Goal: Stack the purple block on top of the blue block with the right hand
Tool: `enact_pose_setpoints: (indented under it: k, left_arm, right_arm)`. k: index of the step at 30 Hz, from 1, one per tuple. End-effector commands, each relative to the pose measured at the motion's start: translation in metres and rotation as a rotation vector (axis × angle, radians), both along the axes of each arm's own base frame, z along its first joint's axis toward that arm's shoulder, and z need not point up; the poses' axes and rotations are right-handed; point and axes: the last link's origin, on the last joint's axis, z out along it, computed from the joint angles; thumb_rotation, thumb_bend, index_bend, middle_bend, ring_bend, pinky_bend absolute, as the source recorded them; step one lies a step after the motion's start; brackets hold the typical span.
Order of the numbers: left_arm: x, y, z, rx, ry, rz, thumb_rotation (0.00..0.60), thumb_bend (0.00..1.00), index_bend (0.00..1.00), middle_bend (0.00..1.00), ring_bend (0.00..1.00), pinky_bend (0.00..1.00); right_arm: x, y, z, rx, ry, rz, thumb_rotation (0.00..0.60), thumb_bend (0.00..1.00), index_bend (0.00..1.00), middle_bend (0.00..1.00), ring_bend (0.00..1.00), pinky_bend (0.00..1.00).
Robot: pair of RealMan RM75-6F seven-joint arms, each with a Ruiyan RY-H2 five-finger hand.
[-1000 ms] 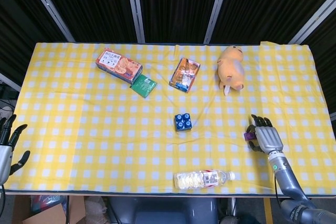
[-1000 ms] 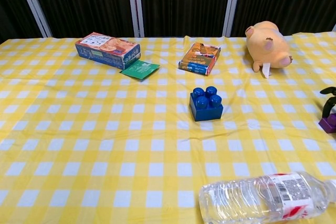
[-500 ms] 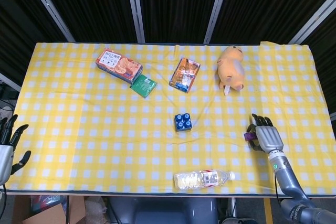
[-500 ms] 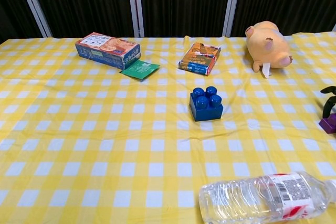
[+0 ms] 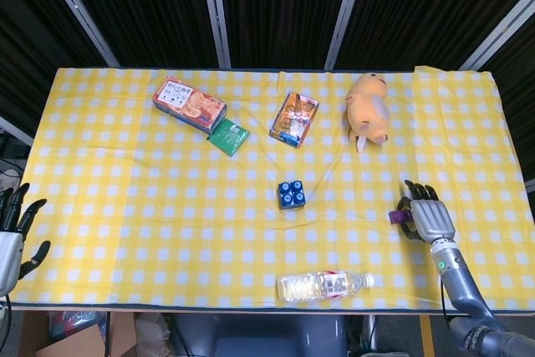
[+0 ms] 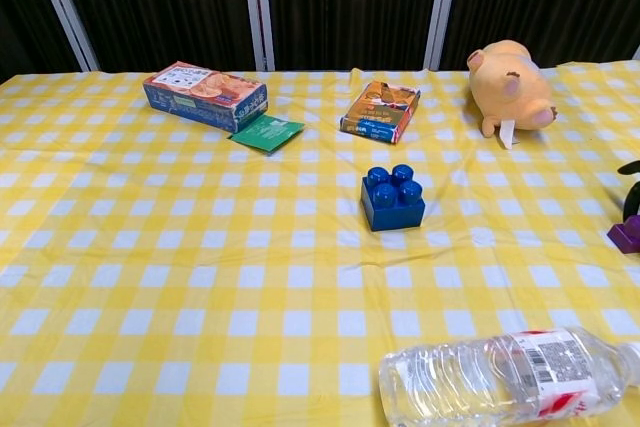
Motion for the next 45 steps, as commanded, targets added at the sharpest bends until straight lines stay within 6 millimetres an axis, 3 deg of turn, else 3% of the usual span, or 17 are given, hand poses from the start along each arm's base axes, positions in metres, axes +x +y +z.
enact_pose_setpoints:
  k: [1, 9, 16, 22, 25, 26, 31, 36, 45]
  left_arm:
    - [0.000, -0.001, 0.000, 0.001, 0.001, 0.000, 0.600, 0.32, 0.19, 0.00, 0.00, 0.05]
    - [0.001, -0.002, 0.001, 0.003, 0.000, -0.001, 0.600, 0.32, 0.19, 0.00, 0.00, 0.05]
    - [0.001, -0.003, 0.001, 0.002, -0.003, -0.001, 0.600, 0.32, 0.19, 0.00, 0.00, 0.05]
    - [0.001, -0.003, 0.000, -0.004, -0.009, -0.002, 0.600, 0.32, 0.19, 0.00, 0.00, 0.05]
    - [0.002, -0.002, 0.000, -0.010, -0.013, -0.006, 0.600, 0.32, 0.19, 0.00, 0.00, 0.05]
    - [0.002, -0.002, 0.000, -0.013, -0.019, -0.008, 0.600, 0.32, 0.19, 0.00, 0.00, 0.05]
    - [0.002, -0.004, 0.001, -0.025, -0.031, -0.018, 0.600, 0.32, 0.19, 0.00, 0.00, 0.05]
    - [-0.001, -0.003, 0.002, -0.039, -0.046, -0.017, 0.600, 0.32, 0.19, 0.00, 0.00, 0.05]
    - [0.002, -0.005, 0.002, -0.054, -0.062, -0.034, 0.600, 0.32, 0.19, 0.00, 0.00, 0.05]
  right_arm:
    - [-0.001, 0.001, -0.001, 0.002, 0.002, -0.002, 0.600, 0.44, 0.42, 0.00, 0.00, 0.00]
    - [-0.001, 0.000, -0.001, -0.004, -0.006, 0.003, 0.600, 0.45, 0.44, 0.00, 0.00, 0.00]
    - [0.004, 0.000, -0.001, -0.012, -0.019, 0.020, 0.600, 0.45, 0.53, 0.00, 0.00, 0.00]
    - [0.020, 0.004, 0.006, -0.016, -0.054, 0.060, 0.600, 0.48, 0.58, 0.00, 0.00, 0.00]
    - [0.038, 0.006, 0.013, -0.010, -0.062, 0.101, 0.600, 0.50, 0.58, 0.00, 0.00, 0.00]
    - [0.058, 0.005, 0.018, -0.002, -0.064, 0.149, 0.600, 0.50, 0.58, 0.00, 0.00, 0.00]
    - [0.115, 0.010, 0.031, 0.029, -0.047, 0.208, 0.600, 0.51, 0.58, 0.00, 0.00, 0.00]
    - [0.171, 0.013, 0.029, 0.042, -0.056, 0.257, 0.600, 0.54, 0.58, 0.00, 0.00, 0.00]
    - [0.228, 0.005, 0.009, 0.062, -0.060, 0.267, 0.600, 0.55, 0.59, 0.00, 0.00, 0.00]
